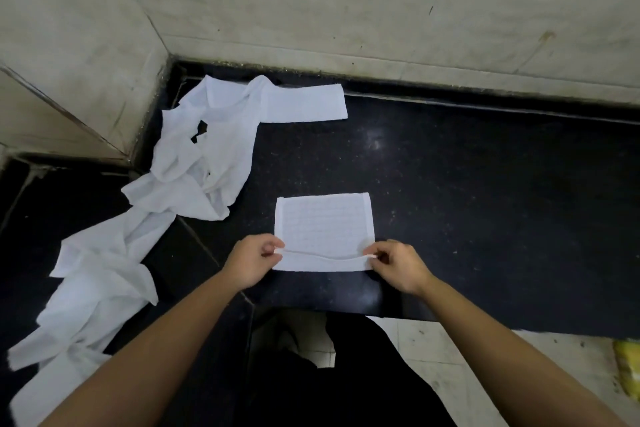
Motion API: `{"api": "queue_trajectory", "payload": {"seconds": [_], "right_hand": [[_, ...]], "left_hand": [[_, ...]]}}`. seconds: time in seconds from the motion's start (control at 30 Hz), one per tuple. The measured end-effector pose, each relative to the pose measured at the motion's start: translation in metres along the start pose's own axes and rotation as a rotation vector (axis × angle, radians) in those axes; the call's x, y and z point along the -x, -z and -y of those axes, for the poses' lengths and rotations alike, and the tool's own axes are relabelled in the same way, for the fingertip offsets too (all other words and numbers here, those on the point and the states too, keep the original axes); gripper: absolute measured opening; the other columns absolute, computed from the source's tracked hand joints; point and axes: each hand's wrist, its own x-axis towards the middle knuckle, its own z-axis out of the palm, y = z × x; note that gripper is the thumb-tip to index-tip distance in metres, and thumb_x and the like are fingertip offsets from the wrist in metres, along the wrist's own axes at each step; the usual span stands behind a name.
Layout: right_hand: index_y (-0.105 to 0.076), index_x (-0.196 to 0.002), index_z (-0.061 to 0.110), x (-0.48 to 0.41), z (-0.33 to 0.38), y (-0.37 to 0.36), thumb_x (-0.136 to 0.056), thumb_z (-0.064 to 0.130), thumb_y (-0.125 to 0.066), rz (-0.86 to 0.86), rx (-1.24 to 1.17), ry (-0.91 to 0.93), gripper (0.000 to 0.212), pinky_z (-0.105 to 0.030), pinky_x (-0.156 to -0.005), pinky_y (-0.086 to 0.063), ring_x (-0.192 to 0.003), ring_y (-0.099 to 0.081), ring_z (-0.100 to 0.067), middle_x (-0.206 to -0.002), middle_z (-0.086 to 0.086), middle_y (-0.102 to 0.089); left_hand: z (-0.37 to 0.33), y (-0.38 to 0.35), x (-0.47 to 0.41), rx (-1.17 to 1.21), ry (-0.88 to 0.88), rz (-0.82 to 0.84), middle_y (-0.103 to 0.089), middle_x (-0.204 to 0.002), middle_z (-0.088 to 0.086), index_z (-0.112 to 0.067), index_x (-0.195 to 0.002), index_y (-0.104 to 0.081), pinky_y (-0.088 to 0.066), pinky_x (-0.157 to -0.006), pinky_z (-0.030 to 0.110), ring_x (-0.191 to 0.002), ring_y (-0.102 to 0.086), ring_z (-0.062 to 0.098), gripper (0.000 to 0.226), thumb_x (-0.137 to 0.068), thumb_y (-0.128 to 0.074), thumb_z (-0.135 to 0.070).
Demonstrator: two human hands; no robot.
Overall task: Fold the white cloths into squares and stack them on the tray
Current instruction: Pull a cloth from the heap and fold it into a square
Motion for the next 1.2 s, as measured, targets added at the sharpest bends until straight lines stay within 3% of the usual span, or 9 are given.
{"api": "queue_trajectory", "payload": {"seconds": [0.1, 0.23, 0.4, 0.53, 0.9, 1.0, 1.1, 1.2], "right_hand": [[-0.071, -0.118, 0.026, -0.020, 0.003, 0.009, -0.091, 0.019, -0.071, -0.115, -0.266, -0.090, 0.028, -0.018, -0.084, -0.048, -0.083, -0.063, -0.007, -0.092, 0.008, -0.067], [-0.071, -0.117, 0.022, -0.052, 0.010, 0.016, -0.091, 0.019, -0.073, -0.215, -0.543, -0.201, 0.027, -0.028, -0.094, -0.054, -0.093, -0.067, -0.013, -0.096, 0.003, -0.071], [-0.074, -0.105, 0.026, -0.081, 0.018, 0.021, -0.092, 0.024, -0.072, -0.307, -0.680, -0.286, 0.014, -0.024, -0.087, -0.054, -0.092, -0.068, -0.008, -0.095, 0.010, -0.072], [-0.075, -0.106, 0.027, -0.097, 0.019, 0.022, -0.093, 0.029, -0.070, -0.345, -0.591, -0.280, 0.014, -0.018, -0.085, -0.051, -0.085, -0.063, -0.002, -0.094, 0.013, -0.070], [-0.068, -0.124, 0.026, -0.112, 0.017, 0.014, -0.098, 0.033, -0.062, -0.379, -0.330, -0.207, 0.028, -0.034, -0.097, -0.051, -0.094, -0.059, -0.012, -0.107, 0.004, -0.059], [-0.058, -0.137, 0.021, -0.103, 0.026, 0.008, -0.101, 0.031, -0.057, -0.489, -0.288, -0.173, 0.038, -0.035, -0.102, -0.047, -0.111, -0.057, -0.017, -0.124, -0.001, -0.053], [-0.052, -0.141, 0.012, -0.094, 0.041, -0.005, -0.102, 0.019, -0.051, -0.634, -0.071, 0.049, 0.040, -0.042, -0.108, -0.041, -0.124, -0.049, -0.025, -0.135, -0.010, -0.052], [-0.046, -0.147, 0.009, -0.101, 0.058, -0.027, -0.103, 0.018, -0.047, -0.488, 0.139, 0.276, 0.045, -0.047, -0.117, -0.029, -0.144, -0.035, -0.031, -0.154, -0.016, -0.041]], "left_hand": [[-0.012, 0.003, -0.015, 0.202, 0.120, -0.136, -0.071, -0.098, 0.004, -0.017, -0.113, -0.069, -0.053, -0.092, 0.033, -0.094, -0.067, 0.016, 0.030, -0.084, -0.077, -0.014], [-0.022, 0.000, -0.036, 0.380, 0.218, -0.261, -0.071, -0.099, -0.001, -0.014, -0.104, -0.073, -0.054, -0.093, 0.035, -0.093, -0.066, 0.010, 0.020, -0.085, -0.077, -0.016], [-0.032, -0.002, -0.062, 0.395, 0.239, -0.387, -0.069, -0.095, -0.005, -0.013, -0.103, -0.073, -0.051, -0.090, 0.029, -0.086, -0.063, 0.004, 0.017, -0.088, -0.075, -0.020], [-0.030, -0.002, -0.077, 0.177, 0.194, -0.433, -0.066, -0.091, -0.005, -0.014, -0.103, -0.071, -0.044, -0.083, 0.025, -0.089, -0.062, 0.012, 0.017, -0.091, -0.071, -0.026], [-0.023, -0.013, -0.087, -0.015, 0.092, -0.450, -0.065, -0.092, 0.002, -0.013, -0.108, -0.065, -0.052, -0.079, 0.038, -0.086, -0.063, 0.022, 0.022, -0.094, -0.064, -0.030], [-0.015, -0.016, -0.079, -0.268, -0.129, -0.519, -0.060, -0.117, 0.012, -0.006, -0.122, -0.059, -0.050, -0.086, 0.043, -0.106, -0.058, 0.029, 0.038, -0.095, -0.063, -0.032], [-0.004, -0.021, -0.072, -0.576, -0.404, -0.496, -0.048, -0.142, 0.021, -0.002, -0.133, -0.055, -0.043, -0.097, 0.048, -0.128, -0.048, 0.035, 0.045, -0.098, -0.056, -0.030], [0.007, -0.026, -0.070, -0.798, -0.482, -0.314, -0.029, -0.160, 0.020, -0.002, -0.148, -0.040, -0.036, -0.109, 0.051, -0.147, -0.030, 0.033, 0.054, -0.103, -0.042, -0.031]]}}
